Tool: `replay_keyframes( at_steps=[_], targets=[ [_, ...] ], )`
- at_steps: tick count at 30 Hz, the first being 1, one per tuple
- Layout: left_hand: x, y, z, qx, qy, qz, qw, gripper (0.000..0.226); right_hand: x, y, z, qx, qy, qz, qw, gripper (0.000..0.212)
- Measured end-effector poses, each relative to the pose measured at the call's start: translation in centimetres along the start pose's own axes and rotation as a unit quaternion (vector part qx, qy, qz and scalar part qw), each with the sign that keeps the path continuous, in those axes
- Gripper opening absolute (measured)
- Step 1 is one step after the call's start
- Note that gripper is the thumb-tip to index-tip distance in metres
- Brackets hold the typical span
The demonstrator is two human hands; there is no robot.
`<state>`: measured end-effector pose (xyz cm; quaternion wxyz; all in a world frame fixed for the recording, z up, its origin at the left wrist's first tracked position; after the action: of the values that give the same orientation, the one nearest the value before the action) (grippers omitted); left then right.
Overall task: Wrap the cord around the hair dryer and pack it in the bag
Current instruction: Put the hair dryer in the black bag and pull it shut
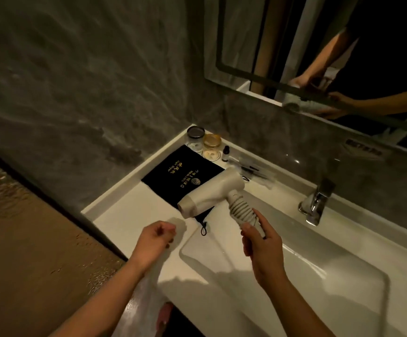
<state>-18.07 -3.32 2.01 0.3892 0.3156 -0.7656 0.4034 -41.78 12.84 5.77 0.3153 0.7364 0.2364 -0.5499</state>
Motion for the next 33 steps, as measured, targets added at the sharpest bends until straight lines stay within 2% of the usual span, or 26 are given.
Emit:
replay_keyframes(
  at_steps=[4, 8, 13, 15, 17, 19, 22, 25, 33],
  targets=[
    [2.9, 1.8, 5.9, 0.001, 0.041, 0.089, 0.995, 0.007, 0.0, -1.9, 1.4, 0.056, 0.006, -0.016, 0.998, 0.043],
    [5.8, 5.2, 11.1, -0.034, 0.113, 0.199, 0.973, 0.007, 0.1, -2.8, 2.0, 0.111, -0.005, -0.034, 0.993, 0.042],
    [6.3, 9.1, 15.4, -0.090, 0.123, 0.254, 0.955, 0.014, 0.2, -3.4, 1.7, 0.183, -0.012, -0.028, 0.983, 0.035],
    [6.5, 10.3, 16.2, -0.099, 0.151, 0.344, 0.922, 0.033, 0.2, -3.7, 1.4, 0.212, -0.011, -0.044, 0.976, 0.035],
    [6.4, 11.3, 16.3, -0.103, 0.184, 0.445, 0.870, 0.050, 0.4, -3.9, 1.2, 0.242, -0.008, -0.057, 0.969, 0.036],
    [5.9, 11.8, 16.5, -0.103, 0.200, 0.480, 0.848, 0.053, 1.0, -4.1, 0.9, 0.272, 0.000, -0.067, 0.960, 0.044],
    [5.1, 11.8, 17.0, -0.103, 0.204, 0.441, 0.868, 0.037, 2.4, -4.2, 0.7, 0.299, 0.017, -0.056, 0.952, 0.054],
    [4.5, 11.2, 17.3, -0.093, 0.194, 0.386, 0.897, 0.025, 3.6, -3.8, 0.8, 0.308, 0.031, -0.043, 0.950, 0.053],
    [5.1, 8.5, 16.3, -0.036, 0.202, 0.248, 0.947, 0.016, 6.0, -1.8, 1.9, 0.328, 0.038, -0.023, 0.944, 0.063]
  ],
)
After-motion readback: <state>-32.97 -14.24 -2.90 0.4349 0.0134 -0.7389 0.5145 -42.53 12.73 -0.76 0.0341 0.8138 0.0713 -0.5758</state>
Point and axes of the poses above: each hand's wrist, its own z-axis towards the middle knuckle, its own y-axis out of the palm, x = y × z, the point moved 7 cm from there along z, towards the middle knuckle, and after that the axes turned 4 degrees about z, right-handed, at the moved point
